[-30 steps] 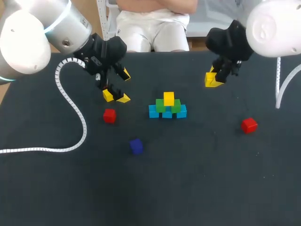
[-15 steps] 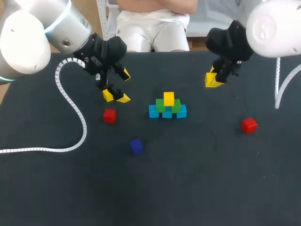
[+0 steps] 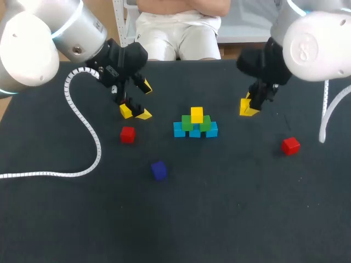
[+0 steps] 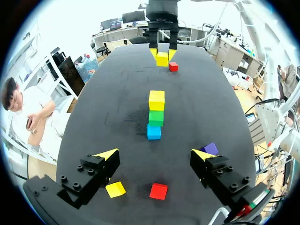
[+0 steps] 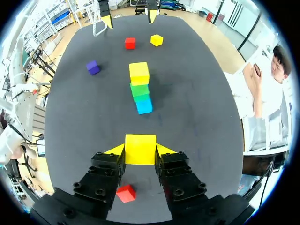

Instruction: Place the blue cubes, place green cubes on the blue cubes, place the yellow cubes on the green cubes, then place the red cubes on the yellow cubes, and place purple cube on the red cubes.

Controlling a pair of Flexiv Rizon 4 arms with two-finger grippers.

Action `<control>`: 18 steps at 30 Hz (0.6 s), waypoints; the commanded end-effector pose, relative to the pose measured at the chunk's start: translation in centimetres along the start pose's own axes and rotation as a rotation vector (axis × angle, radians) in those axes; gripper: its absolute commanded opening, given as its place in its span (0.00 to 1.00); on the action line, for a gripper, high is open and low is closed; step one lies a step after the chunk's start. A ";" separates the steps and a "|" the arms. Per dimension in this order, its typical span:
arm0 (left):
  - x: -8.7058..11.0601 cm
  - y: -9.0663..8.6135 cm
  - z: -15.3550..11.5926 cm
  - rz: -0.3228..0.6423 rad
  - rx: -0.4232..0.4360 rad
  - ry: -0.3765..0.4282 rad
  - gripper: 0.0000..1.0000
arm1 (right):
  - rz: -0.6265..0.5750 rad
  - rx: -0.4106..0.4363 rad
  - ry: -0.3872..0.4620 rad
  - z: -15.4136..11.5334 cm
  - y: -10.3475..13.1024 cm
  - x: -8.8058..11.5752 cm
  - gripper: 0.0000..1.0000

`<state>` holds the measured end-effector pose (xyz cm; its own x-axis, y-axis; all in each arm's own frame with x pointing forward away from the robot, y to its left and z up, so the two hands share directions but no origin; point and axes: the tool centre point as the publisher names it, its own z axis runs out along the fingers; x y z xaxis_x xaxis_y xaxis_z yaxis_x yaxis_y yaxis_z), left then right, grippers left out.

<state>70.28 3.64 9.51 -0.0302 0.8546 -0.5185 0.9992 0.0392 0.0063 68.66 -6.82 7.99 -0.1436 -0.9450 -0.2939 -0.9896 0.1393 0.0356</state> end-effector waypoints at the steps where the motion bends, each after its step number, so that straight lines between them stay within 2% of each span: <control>1: 0.0 0.1 0.0 0.000 0.002 0.003 1.00 | -0.016 0.013 -0.008 0.3 1.7 -0.3 0.00; 18: 0.0 0.1 0.0 0.000 0.002 0.003 1.00 | -0.082 0.007 0.009 1.8 2.9 -3.9 0.00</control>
<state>70.28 3.65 9.51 -0.0303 0.8546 -0.5185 0.9992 0.0392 0.0063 66.23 -2.65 7.46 -0.0637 -0.9540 -0.2928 -0.9978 0.0656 0.0034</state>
